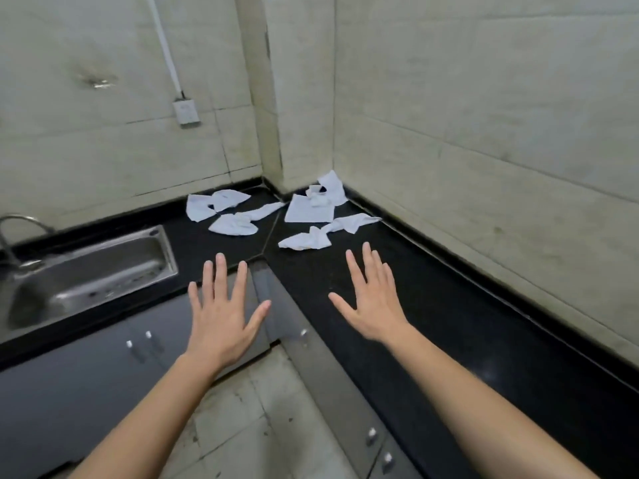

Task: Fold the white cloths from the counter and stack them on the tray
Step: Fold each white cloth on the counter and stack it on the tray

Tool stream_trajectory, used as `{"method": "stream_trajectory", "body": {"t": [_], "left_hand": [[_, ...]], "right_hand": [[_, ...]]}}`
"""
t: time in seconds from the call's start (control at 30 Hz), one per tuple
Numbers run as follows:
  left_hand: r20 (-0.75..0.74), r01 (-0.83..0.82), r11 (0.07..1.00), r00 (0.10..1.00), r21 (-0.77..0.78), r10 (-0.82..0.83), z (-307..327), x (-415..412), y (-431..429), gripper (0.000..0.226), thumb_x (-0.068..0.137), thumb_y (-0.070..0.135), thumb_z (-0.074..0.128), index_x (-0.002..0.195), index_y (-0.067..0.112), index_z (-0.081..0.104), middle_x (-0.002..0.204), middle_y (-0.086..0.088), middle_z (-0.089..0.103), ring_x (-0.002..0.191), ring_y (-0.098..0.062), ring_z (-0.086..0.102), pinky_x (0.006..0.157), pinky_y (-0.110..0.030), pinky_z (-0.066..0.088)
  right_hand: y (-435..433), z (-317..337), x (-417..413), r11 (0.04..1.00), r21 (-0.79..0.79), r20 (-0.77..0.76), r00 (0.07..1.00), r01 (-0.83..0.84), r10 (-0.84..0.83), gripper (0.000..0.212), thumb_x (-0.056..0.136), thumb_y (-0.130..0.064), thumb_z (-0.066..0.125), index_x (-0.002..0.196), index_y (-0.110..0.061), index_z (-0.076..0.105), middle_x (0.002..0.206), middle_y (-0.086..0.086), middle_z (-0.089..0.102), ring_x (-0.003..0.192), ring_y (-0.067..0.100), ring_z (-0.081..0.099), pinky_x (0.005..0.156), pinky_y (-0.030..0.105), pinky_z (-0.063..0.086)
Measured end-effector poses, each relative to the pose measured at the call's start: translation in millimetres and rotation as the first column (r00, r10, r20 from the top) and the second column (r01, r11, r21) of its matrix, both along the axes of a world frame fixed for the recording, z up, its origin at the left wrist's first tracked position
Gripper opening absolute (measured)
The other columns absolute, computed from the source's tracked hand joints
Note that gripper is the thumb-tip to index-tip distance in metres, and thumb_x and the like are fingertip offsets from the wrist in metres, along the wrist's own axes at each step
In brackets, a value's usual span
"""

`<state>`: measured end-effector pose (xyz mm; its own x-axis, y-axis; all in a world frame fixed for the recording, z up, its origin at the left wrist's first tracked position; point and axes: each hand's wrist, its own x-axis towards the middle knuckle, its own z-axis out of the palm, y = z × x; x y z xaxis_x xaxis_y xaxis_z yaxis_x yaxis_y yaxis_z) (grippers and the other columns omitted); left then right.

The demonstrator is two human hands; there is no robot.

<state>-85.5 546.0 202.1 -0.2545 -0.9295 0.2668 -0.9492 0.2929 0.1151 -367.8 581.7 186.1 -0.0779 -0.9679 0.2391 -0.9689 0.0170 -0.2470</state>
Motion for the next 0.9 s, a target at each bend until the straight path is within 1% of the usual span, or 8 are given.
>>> {"method": "stream_trajectory", "body": {"t": [0.13,0.27,0.37,0.47,0.6,0.7,0.8,0.9], "left_hand": [[-0.002,-0.056,0.998,0.998,0.042,0.056,-17.4,43.1,-40.0,0.083,0.091,0.074,0.01,0.158,0.026,-0.005,0.161,-0.007,-0.029,0.148,-0.025,-0.026,0.121,-0.055,-0.002],[-0.008,-0.048,0.995,0.999,0.086,0.049,-39.7,51.2,-89.9,0.083,0.091,0.074,0.01,0.158,0.026,-0.006,0.16,-0.007,-0.031,0.147,-0.025,-0.028,0.121,-0.055,-0.002],[-0.006,-0.009,0.995,1.0,0.097,0.009,-51.3,45.3,-142.9,0.083,0.091,0.074,0.013,0.158,0.027,-0.005,0.16,-0.007,-0.029,0.147,-0.024,-0.028,0.121,-0.055,-0.002],[0.017,0.024,0.991,1.0,0.132,-0.026,-66.9,30.6,-206.2,0.085,0.09,0.074,0.015,0.157,0.027,-0.007,0.16,-0.007,-0.03,0.147,-0.024,-0.029,0.121,-0.055,-0.002],[0.107,0.041,0.97,0.992,0.239,-0.068,-82.2,9.9,-282.8,0.09,0.085,0.077,0.008,0.156,0.027,-0.012,0.157,-0.007,-0.035,0.147,-0.026,-0.029,0.121,-0.057,-0.001],[0.153,0.092,0.962,0.979,0.256,-0.134,-80.7,-4.5,-335.0,0.091,0.083,0.077,0.008,0.157,0.026,-0.01,0.159,-0.009,-0.03,0.148,-0.028,-0.025,0.12,-0.057,0.001],[0.134,0.12,0.954,0.978,0.274,-0.161,-77.2,-22.7,-382.0,0.089,0.088,0.073,0.019,0.157,0.024,-0.008,0.163,-0.01,-0.022,0.15,-0.028,-0.02,0.119,-0.056,0.004],[0.104,0.112,0.931,0.982,0.347,-0.157,-90.5,-39.5,-412.1,0.088,0.095,0.064,0.037,0.157,0.022,-0.01,0.163,-0.011,-0.019,0.15,-0.028,-0.019,0.12,-0.053,0.004]], "right_hand": [[-53.5,-11.4,38.7,0.997,0.035,-0.024,0.998,-0.064,0.065,0.086,0.097,-0.067,0.032,0.158,-0.026,-0.011,0.163,0.01,-0.027,0.152,0.026,-0.02,0.123,0.043,-0.009],[-108.3,-26.1,41.2,0.996,0.059,-0.029,0.998,-0.06,0.062,0.085,0.097,-0.066,0.033,0.159,-0.025,-0.009,0.164,0.011,-0.024,0.153,0.027,-0.018,0.122,0.042,-0.009],[-157.8,-38.2,33.8,0.997,0.07,-0.01,1.0,-0.024,0.024,0.085,0.098,-0.064,0.034,0.159,-0.023,-0.007,0.165,0.012,-0.017,0.154,0.028,-0.012,0.123,0.043,-0.006],[-213.5,-61.2,21.4,0.995,0.104,0.033,0.999,-0.004,0.0,0.085,0.098,-0.063,0.034,0.159,-0.023,-0.009,0.166,0.012,-0.015,0.154,0.028,-0.009,0.124,0.044,-0.001],[-282.8,-83.9,3.2,0.984,0.175,0.072,0.996,0.044,-0.058,0.086,0.098,-0.062,0.036,0.159,-0.022,-0.01,0.166,0.013,-0.012,0.154,0.031,-0.005,0.125,0.046,0.003],[-328.3,-91.3,-9.4,0.979,0.196,0.092,0.993,0.057,-0.076,0.085,0.099,-0.059,0.038,0.159,-0.022,-0.009,0.167,0.014,-0.005,0.154,0.032,0.0,0.125,0.047,0.007],[-371.1,-94.7,-20.8,0.977,0.204,0.097,0.992,0.059,-0.081,0.085,0.099,-0.055,0.044,0.16,-0.019,-0.003,0.166,0.016,0.01,0.152,0.034,0.014,0.122,0.047,0.018],[-397.7,-107.5,-25.2,0.952,0.302,0.133,0.987,0.044,-0.088,0.085,0.099,-0.048,0.047,0.159,-0.019,-0.006,0.164,0.014,0.019,0.15,0.031,0.022,0.119,0.044,0.028]]}}
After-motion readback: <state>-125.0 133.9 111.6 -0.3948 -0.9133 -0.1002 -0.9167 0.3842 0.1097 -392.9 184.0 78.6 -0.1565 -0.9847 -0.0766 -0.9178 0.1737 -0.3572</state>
